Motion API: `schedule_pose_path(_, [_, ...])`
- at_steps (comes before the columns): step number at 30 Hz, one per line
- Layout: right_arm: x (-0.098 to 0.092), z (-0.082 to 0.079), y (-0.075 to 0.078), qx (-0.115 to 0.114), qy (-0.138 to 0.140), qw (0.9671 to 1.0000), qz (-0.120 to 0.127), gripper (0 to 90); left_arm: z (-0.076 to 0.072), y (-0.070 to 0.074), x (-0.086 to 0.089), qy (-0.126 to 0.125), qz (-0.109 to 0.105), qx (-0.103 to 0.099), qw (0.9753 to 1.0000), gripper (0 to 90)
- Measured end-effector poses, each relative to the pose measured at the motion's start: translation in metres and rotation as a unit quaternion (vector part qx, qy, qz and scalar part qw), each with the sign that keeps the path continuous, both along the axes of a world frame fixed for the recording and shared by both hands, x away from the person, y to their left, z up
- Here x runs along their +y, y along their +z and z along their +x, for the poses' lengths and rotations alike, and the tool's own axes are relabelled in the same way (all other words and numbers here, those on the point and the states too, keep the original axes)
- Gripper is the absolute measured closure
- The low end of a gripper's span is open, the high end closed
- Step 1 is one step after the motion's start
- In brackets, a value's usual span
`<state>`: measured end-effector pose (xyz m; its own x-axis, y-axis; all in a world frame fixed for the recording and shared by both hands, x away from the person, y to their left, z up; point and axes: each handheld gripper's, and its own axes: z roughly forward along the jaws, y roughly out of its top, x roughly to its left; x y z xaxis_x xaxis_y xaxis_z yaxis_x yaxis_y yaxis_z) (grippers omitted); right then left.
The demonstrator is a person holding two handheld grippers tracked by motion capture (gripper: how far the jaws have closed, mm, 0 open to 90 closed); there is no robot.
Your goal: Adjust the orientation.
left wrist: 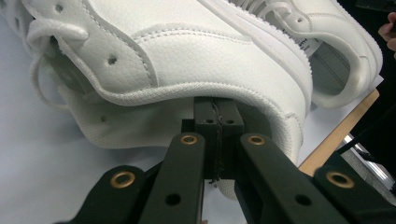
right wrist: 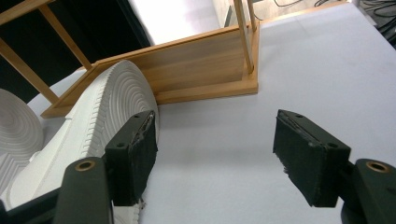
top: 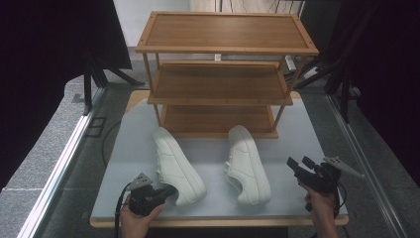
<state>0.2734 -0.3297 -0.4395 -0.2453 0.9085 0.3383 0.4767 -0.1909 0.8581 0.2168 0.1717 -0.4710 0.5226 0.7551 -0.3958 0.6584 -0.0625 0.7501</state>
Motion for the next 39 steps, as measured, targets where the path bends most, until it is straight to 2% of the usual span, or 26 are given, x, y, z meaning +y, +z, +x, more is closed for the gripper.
schedule_pose_path(10, [-0.002, 0.001, -0.001, 0.005, -0.007, 0.9999, 0.004, 30.2, 0.008, 0.006, -0.008, -0.005, 0.002, -0.007, 1.0, 90.0])
schedule_pose_path(15, [-0.003, 0.002, -0.001, 0.006, -0.009, 0.9999, 0.006, 30.2, 0.019, 0.009, -0.016, -0.009, 0.002, -0.011, 0.9999, 90.0])
schedule_pose_path(20, [-0.006, 0.002, -0.001, 0.006, -0.014, 0.9998, 0.01, 30.2, 0.036, 0.009, -0.029, -0.017, 0.008, -0.008, 0.9998, 90.0])
schedule_pose_path(23, [-0.006, 0.002, -0.001, 0.006, -0.016, 0.9998, 0.01, 30.3, 0.048, 0.006, -0.04, -0.026, 0.0, 0.0, 0.9996, 90.0])
schedule_pose_path(27, [-0.005, 0.003, -0.003, 0.009, -0.016, 0.9998, 0.008, 30.3, 0.057, 0.003, -0.056, -0.04, 0.016, 0.005, 0.9991, 90.0])
schedule_pose_path(30, [-0.005, 0.003, -0.005, 0.013, -0.016, 0.9998, 0.007, 30.3, 0.06, 0.005, -0.062, -0.051, 0.006, -0.003, 0.9987, 90.0])
schedule_pose_path(31, [-0.005, 0.003, -0.006, 0.013, -0.017, 0.9998, 0.004, 30.3, 0.063, 0.01, -0.068, -0.056, -0.003, -0.014, 0.9983, 90.0])
schedule_pose_path(33, [-0.006, 0.003, -0.007, 0.014, -0.019, 0.9997, 0.005, 30.4, 0.064, 0.012, -0.071, -0.058, -0.005, -0.016, 0.9982, 90.0])
schedule_pose_path(34, [-0.006, 0.002, -0.007, 0.015, -0.02, 0.9997, 0.005, 30.4, 0.068, 0.02, -0.079, -0.064, 0.005, -0.014, 0.9979, 89.1])
schedule_pose_path(35, [-0.007, 0.002, -0.007, 0.015, -0.021, 0.9997, 0.004, 30.4, 0.069, 0.022, -0.082, -0.065, 0.024, -0.014, 0.9975, 87.0])
schedule_pose_path(39, [-0.01, 0.001, -0.007, 0.016, -0.026, 0.9995, 0.007, 30.5, 0.07, 0.024, -0.087, -0.071, 0.013, -0.015, 0.9973, 84.8])
